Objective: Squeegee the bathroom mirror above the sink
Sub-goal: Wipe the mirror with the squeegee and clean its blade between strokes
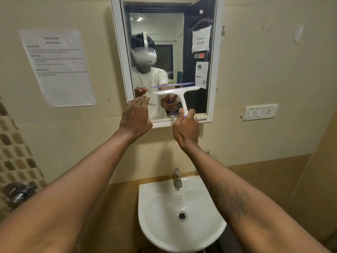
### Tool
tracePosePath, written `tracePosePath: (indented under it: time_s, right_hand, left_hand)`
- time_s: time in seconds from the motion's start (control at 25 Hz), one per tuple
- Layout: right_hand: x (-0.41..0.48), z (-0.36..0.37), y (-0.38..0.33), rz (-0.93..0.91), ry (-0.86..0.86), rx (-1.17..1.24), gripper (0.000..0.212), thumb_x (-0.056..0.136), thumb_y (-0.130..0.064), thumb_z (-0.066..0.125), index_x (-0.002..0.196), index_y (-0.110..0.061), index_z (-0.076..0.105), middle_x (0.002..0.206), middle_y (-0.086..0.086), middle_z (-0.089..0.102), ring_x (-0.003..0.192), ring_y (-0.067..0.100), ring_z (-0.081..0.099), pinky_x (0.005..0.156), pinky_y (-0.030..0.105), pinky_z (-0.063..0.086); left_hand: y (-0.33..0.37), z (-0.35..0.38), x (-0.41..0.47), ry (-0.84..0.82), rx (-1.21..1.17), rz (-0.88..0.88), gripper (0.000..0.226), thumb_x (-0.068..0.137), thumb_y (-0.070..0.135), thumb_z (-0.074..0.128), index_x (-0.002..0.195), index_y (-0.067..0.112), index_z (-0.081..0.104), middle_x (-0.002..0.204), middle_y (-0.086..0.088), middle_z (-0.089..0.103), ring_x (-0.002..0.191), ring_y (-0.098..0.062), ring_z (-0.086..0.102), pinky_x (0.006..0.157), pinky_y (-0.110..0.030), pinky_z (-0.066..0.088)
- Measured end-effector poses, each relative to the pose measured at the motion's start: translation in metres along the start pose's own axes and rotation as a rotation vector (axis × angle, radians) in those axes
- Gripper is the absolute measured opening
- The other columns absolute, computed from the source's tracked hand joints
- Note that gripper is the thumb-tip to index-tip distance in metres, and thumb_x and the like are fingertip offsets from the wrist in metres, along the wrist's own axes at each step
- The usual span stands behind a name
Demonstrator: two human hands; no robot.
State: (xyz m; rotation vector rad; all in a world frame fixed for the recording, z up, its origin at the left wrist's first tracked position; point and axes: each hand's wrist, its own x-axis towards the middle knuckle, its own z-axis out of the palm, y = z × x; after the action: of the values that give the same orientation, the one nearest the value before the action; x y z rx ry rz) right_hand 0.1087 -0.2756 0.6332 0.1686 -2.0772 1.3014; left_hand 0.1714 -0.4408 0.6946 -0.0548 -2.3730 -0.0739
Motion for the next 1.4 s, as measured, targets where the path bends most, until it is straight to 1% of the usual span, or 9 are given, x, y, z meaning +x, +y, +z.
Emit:
tracePosePath:
  time_s: [0.2,0.32,0.44,0.6,0.92,1.0,1.12,1.28,1.4]
  right_hand:
    - [0.051,-0.004,-0.037,-0.033,0.046,0.051,0.036,0.108,-0.045,0.037,0.111,-0.011,0.047,0.091,0.012,0.066,0.077,0.033,0.063,0.058,0.038,0.041]
    - [0.076,-0.002,-0.050,-0.025,0.022,0.037,0.041,0.108,-0.049,0.034,0.119,-0.012,0.047,0.099,0.012,0.068,0.086,0.033,0.069,0.068,0.045,0.056]
    - [0.087,0.004,-0.047,-0.001,-0.024,0.016,0.044,0.108,-0.051,0.032,0.125,-0.013,0.046,0.102,0.010,0.068,0.090,0.031,0.069,0.075,0.048,0.059]
    - [0.083,0.017,-0.032,0.017,-0.029,-0.004,0.045,0.108,-0.050,0.033,0.126,-0.011,0.045,0.094,0.006,0.060,0.082,0.028,0.065,0.064,0.040,0.053]
    - [0.030,0.041,0.035,0.007,-0.045,-0.067,0.027,0.108,-0.045,0.039,0.107,-0.018,0.040,0.073,-0.003,0.049,0.062,0.023,0.051,0.050,0.033,0.038]
    - [0.011,0.043,0.053,0.022,-0.098,-0.077,0.024,0.108,-0.046,0.037,0.105,-0.022,0.036,0.071,-0.003,0.050,0.061,0.021,0.056,0.049,0.035,0.044]
    - [-0.013,0.046,0.073,0.067,-0.139,-0.119,0.026,0.107,-0.047,0.034,0.101,-0.023,0.036,0.068,-0.003,0.048,0.055,0.016,0.049,0.046,0.030,0.031]
    - [-0.033,0.042,0.084,0.109,-0.179,-0.189,0.027,0.107,-0.048,0.034,0.099,-0.022,0.037,0.067,-0.005,0.046,0.052,0.012,0.044,0.045,0.028,0.025]
    - [-0.040,0.037,0.083,0.162,-0.209,-0.202,0.027,0.108,-0.046,0.033,0.100,-0.020,0.038,0.071,-0.002,0.049,0.056,0.021,0.046,0.050,0.032,0.030]
  left_hand:
    - [0.003,-0.007,0.017,0.011,0.007,0.005,0.061,0.076,0.003,0.055,0.137,0.007,0.052,0.145,-0.012,0.055,0.141,-0.028,0.046,0.118,-0.044,0.035]
    - [0.004,-0.011,0.027,0.047,-0.007,0.000,0.064,0.077,0.002,0.059,0.141,0.004,0.050,0.149,-0.016,0.052,0.143,-0.030,0.044,0.120,-0.044,0.034]
    - [0.005,-0.009,0.037,0.060,-0.007,0.001,0.066,0.078,0.002,0.059,0.143,0.004,0.048,0.151,-0.015,0.050,0.144,-0.029,0.043,0.121,-0.044,0.033]
    - [0.001,-0.003,0.044,0.037,0.007,-0.007,0.067,0.080,0.004,0.059,0.146,0.004,0.046,0.153,-0.015,0.048,0.146,-0.028,0.041,0.122,-0.044,0.031]
    - [-0.002,0.021,0.032,-0.006,0.004,-0.038,0.068,0.080,0.002,0.055,0.147,0.003,0.046,0.155,-0.016,0.046,0.147,-0.028,0.039,0.123,-0.041,0.028]
    - [-0.003,0.022,0.031,-0.009,0.007,-0.044,0.066,0.080,0.002,0.055,0.146,0.003,0.047,0.155,-0.016,0.046,0.146,-0.029,0.040,0.123,-0.042,0.029]
    - [0.000,0.022,0.029,-0.006,0.009,-0.043,0.067,0.079,0.003,0.055,0.146,0.002,0.047,0.154,-0.017,0.047,0.145,-0.030,0.042,0.122,-0.043,0.030]
    - [0.006,0.019,0.024,0.007,0.013,-0.037,0.063,0.078,0.001,0.054,0.141,0.002,0.051,0.150,-0.016,0.051,0.142,-0.031,0.046,0.119,-0.043,0.034]
    - [0.009,0.015,0.020,0.009,0.005,-0.028,0.059,0.076,0.000,0.055,0.135,0.002,0.054,0.146,-0.018,0.054,0.139,-0.033,0.048,0.116,-0.044,0.036]
